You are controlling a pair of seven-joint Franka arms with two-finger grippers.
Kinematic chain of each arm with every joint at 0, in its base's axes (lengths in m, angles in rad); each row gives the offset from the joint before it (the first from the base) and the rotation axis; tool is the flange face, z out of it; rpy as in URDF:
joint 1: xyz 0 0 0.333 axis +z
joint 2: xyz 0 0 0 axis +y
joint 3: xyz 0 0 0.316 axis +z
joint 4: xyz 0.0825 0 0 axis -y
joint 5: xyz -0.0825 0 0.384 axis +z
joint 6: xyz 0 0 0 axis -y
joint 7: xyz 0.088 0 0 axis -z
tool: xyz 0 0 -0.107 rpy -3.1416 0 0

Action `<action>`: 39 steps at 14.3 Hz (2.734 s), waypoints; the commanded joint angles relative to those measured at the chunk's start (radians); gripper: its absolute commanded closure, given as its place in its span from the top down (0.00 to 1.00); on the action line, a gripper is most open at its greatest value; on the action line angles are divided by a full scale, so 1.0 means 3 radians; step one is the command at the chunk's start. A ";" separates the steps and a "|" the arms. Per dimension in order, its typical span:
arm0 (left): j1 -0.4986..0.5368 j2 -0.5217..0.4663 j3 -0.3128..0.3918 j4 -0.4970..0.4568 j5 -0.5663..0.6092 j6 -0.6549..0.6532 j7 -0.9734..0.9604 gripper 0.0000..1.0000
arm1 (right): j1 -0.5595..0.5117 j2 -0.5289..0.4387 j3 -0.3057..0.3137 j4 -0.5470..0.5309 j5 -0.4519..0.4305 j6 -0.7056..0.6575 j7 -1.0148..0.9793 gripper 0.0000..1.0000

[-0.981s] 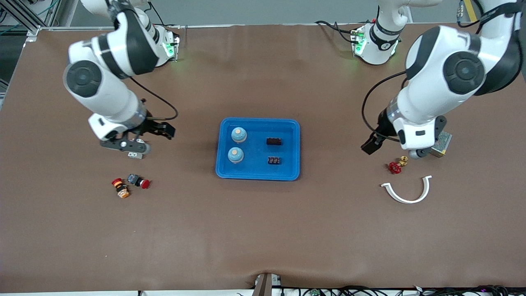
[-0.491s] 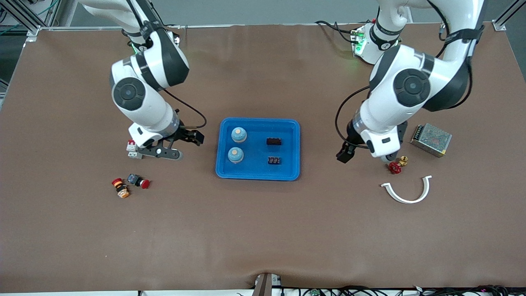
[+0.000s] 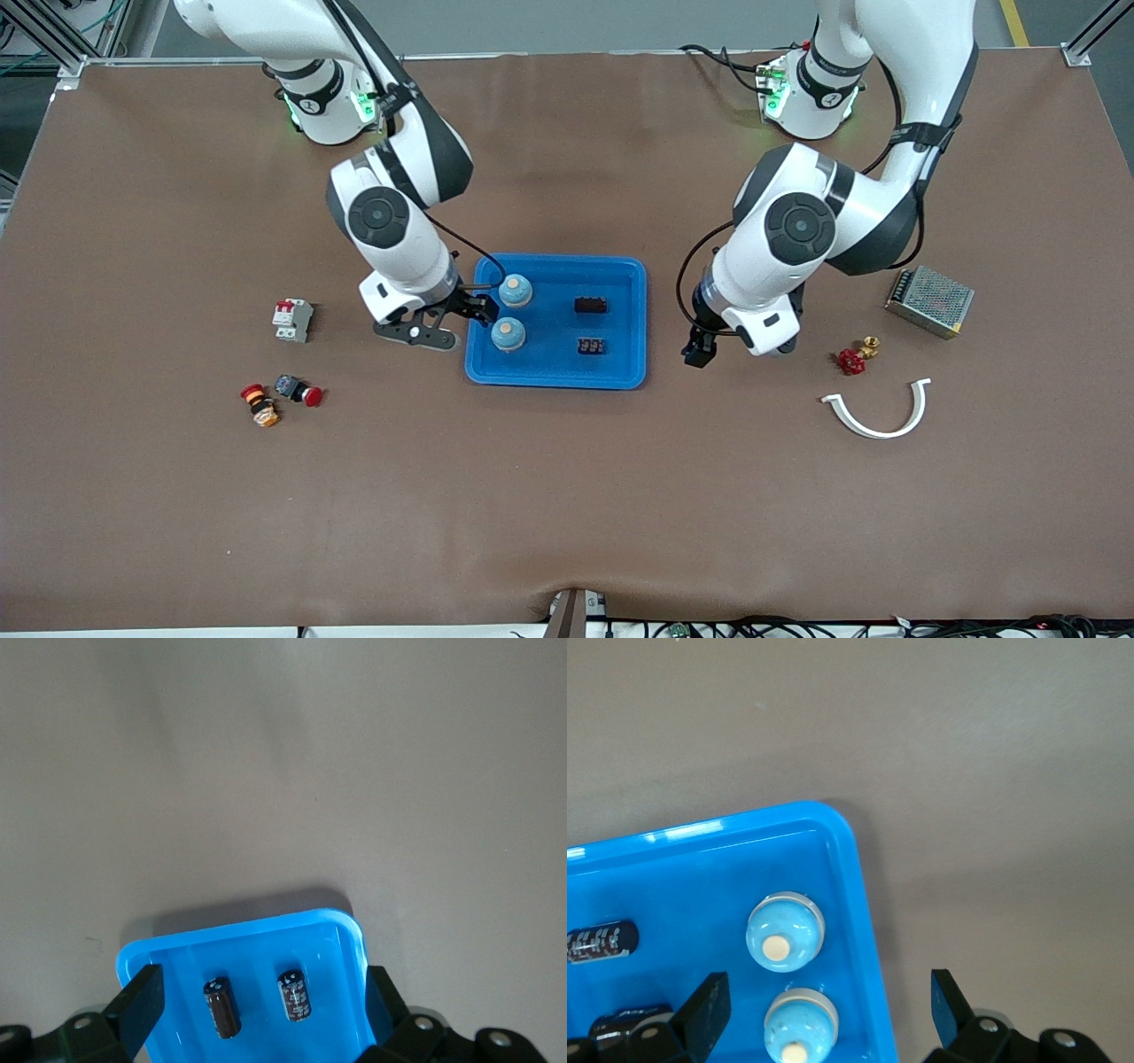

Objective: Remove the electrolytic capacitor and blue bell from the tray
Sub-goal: 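Lower the right gripper to a bell while the left gripper lowers to a capacitor, then close the right gripper on the blue bell while the left gripper aligns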

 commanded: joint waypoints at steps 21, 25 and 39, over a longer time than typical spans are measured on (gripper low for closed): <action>-0.0679 0.1009 0.0060 0.0495 0.0436 0.0545 -0.1838 1.00 | 0.0289 0.0916 -0.0060 0.0496 -0.0170 0.0357 0.0429 1.00; -0.0745 0.1107 0.0060 0.0567 0.0431 0.0555 -0.1873 1.00 | 0.0289 0.0936 -0.0060 0.0495 -0.0170 0.0367 0.0434 1.00; -0.0843 0.1500 0.0065 0.0772 0.0763 0.0918 -0.2007 1.00 | 0.0330 0.1023 -0.0060 0.0506 -0.0170 0.0475 0.0455 1.00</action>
